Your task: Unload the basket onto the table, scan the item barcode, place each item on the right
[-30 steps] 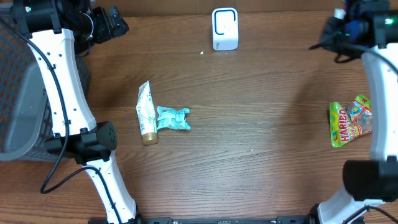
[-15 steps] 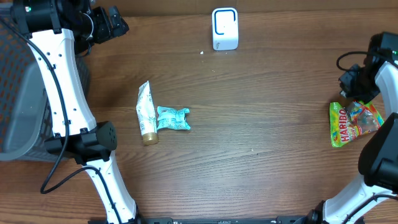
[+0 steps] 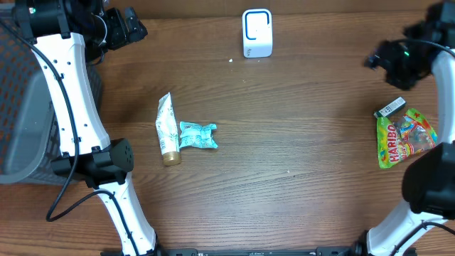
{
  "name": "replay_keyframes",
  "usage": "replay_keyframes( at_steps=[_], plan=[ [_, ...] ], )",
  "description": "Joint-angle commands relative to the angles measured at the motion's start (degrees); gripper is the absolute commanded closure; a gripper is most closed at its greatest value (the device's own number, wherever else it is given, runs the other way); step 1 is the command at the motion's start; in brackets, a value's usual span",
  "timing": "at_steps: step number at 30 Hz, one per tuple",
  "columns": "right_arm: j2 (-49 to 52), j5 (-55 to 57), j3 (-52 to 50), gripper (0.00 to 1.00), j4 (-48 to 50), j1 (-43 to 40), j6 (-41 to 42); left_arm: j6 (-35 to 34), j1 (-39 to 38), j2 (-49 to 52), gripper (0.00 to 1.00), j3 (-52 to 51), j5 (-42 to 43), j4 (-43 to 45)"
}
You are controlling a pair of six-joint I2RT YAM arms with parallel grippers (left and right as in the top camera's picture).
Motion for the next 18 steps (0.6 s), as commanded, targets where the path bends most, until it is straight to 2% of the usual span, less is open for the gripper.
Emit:
replay_keyframes(
  at_steps=[1, 6, 11, 18],
  plan=[
    [-0.6, -11.4, 1.2, 0.26, 0.9, 9.6, -4.0, 0.7, -0.4, -0.6, 0.0, 0.7, -0.1, 0.0],
    [1.4, -11.4, -1.7, 0.23, 5.6, 22.5, -3.7, 0.7, -0.4, -0.6, 0.0, 0.7, -0.1, 0.0],
    [7.4, -11.2, -2.1, 0.2, 8.6, 34.0, -2.3, 0.7, -0.4, -0.6, 0.0, 0.7, -0.1, 0.0],
    [14.6, -14.9, -2.1, 0.19, 10.6, 41.7, -1.1, 0.7, -0.4, -0.6, 0.0, 0.7, -0.1, 0.0]
  ],
)
